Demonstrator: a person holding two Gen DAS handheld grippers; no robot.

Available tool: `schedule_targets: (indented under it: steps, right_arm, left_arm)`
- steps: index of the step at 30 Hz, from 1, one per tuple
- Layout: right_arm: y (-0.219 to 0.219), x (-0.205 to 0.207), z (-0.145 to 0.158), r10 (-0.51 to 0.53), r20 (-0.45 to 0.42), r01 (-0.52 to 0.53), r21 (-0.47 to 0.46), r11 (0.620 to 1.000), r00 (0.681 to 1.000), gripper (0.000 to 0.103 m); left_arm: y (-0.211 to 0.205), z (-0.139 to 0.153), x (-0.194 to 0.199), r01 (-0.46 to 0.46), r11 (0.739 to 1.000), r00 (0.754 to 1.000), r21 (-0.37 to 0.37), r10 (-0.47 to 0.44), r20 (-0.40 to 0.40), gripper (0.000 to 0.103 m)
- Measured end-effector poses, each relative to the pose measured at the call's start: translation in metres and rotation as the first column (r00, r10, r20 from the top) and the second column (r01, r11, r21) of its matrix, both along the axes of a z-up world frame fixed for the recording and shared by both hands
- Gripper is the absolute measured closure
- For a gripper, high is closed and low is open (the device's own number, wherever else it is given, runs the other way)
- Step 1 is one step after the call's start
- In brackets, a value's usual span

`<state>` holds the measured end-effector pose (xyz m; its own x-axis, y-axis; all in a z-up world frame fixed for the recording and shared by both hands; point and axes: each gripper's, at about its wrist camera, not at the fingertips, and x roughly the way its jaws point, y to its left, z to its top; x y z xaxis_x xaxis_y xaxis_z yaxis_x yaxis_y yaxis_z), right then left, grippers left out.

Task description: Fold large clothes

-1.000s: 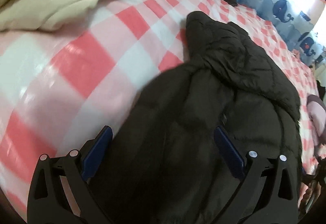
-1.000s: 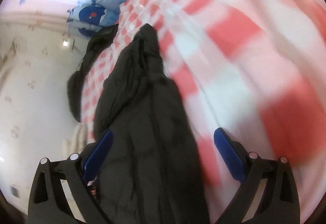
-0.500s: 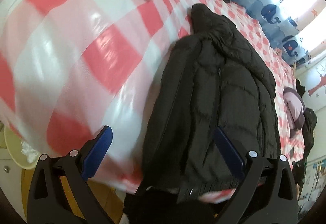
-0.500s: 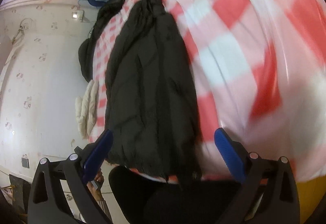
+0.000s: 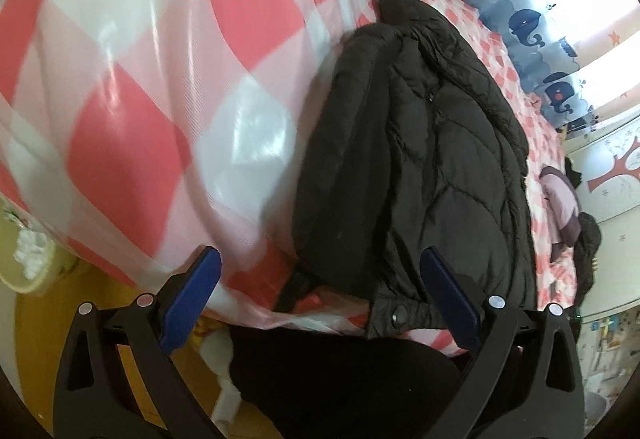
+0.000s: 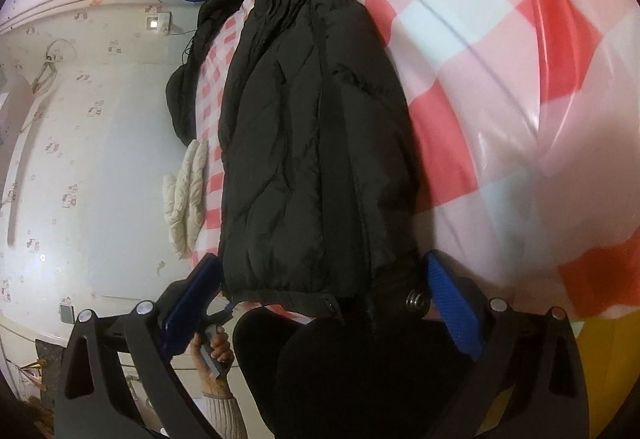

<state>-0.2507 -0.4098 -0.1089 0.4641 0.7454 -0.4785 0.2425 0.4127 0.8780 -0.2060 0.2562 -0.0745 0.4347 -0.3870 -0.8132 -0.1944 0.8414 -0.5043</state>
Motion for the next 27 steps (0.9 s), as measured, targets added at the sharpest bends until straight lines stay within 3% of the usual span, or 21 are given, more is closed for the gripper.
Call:
schedule_targets:
  steps: [7, 10, 13, 16, 20, 24, 26, 27]
  right_arm:
    - [0.003, -0.012, 0.002, -0.019, 0.024, 0.018, 0.032, 0.999, 1.000, 0.007]
    - [0.003, -0.012, -0.006, -0.029, 0.000, 0.029, 0.027, 0.999, 1.000, 0.007]
    - [0.001, -0.014, -0.013, -0.033, -0.009, 0.033, 0.049, 0.998, 0.999, 0.007]
    - [0.006, -0.016, -0.009, -0.014, 0.021, 0.013, 0.078, 0.997, 1.000, 0.007]
    - [0.011, -0.015, 0.004, 0.012, 0.078, -0.019, 0.080, 0.997, 0.997, 0.007]
    - [0.009, -0.013, -0.005, 0.006, 0.010, -0.006, 0.002, 1.000, 1.000, 0.007]
    - [0.010, -0.013, -0.009, 0.007, 0.011, -0.007, 0.033, 0.999, 1.000, 0.007]
    - [0.011, -0.013, -0.008, 0.010, 0.030, -0.012, 0.056, 0.998, 0.999, 0.007]
  left_arm:
    - [-0.004, 0.000, -0.005, 0.022, 0.970, 0.998, -0.244, -0.008, 0.057, 0.007]
    - [-0.002, -0.002, -0.004, 0.007, 0.965, 0.998, -0.261, 0.008, 0.058, 0.007]
    - [0.000, -0.006, -0.004, -0.013, 0.975, 1.000, -0.224, 0.019, 0.024, 0.007]
    - [-0.002, 0.005, -0.008, 0.023, 0.954, 0.998, -0.298, -0.004, 0.067, 0.007]
    - [-0.008, 0.020, -0.007, 0.067, 0.949, 0.992, -0.309, -0.030, 0.121, 0.007]
    - [-0.007, 0.006, 0.001, 0.042, 0.960, 0.998, -0.275, -0.030, 0.047, 0.007]
    - [-0.007, 0.004, -0.001, 0.045, 0.945, 0.999, -0.323, -0.033, 0.043, 0.007]
    - [-0.007, 0.010, -0.005, 0.063, 0.930, 0.996, -0.363, -0.036, 0.083, 0.007]
